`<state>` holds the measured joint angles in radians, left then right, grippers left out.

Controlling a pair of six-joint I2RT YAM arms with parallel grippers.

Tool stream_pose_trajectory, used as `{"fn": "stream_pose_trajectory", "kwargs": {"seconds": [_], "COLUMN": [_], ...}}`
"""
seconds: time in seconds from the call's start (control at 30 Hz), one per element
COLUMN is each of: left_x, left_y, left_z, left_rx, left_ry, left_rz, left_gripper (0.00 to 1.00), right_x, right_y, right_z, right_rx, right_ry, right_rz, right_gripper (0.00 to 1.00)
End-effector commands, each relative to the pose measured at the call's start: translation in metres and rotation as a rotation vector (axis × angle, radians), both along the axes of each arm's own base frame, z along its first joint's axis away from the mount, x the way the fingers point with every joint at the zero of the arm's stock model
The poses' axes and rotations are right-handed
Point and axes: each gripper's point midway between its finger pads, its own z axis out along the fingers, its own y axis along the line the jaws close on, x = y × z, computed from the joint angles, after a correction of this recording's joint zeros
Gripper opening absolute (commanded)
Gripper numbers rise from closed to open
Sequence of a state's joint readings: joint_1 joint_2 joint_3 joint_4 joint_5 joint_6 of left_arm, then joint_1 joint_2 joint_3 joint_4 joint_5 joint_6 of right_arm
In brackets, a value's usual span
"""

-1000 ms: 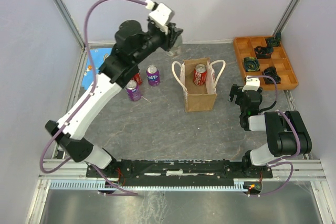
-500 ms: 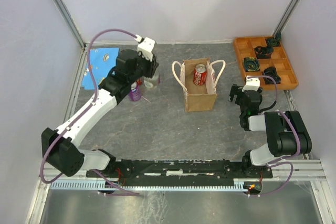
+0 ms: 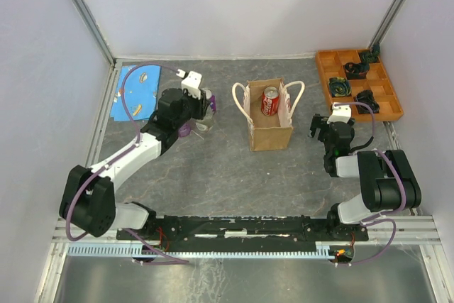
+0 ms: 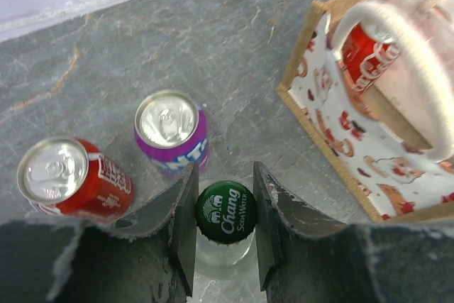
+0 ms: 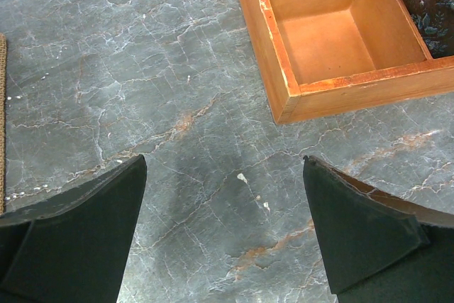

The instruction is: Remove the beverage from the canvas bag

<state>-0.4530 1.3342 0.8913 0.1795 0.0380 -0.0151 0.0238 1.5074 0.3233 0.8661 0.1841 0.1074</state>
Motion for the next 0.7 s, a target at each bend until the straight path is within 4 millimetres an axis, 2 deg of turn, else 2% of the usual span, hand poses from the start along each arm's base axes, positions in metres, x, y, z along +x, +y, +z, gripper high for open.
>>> {"fn": "stream_pose_trajectory", "kwargs": {"seconds": [0.0,0.67], "left_x": [0.014,0.026], "left_y": [-0.003,-0.009], "left_z": [0.061,0.033], "left_rx": [-0.181,-0.171], "left_ry": [-0.245,-0.247], "left_rz": [0.006,-0.001], "left_gripper": [0.03,0.03], "right_x": [0.011,0.011], "right_y": [-0.001,-0.001], "right_z": [0.015,0.016], "right_rx": [-0.007,-0.006], "right_ry": [-0.052,-0.052], "right_rz": [0.001,0.002], "right_gripper": [0.99,0.99]}}
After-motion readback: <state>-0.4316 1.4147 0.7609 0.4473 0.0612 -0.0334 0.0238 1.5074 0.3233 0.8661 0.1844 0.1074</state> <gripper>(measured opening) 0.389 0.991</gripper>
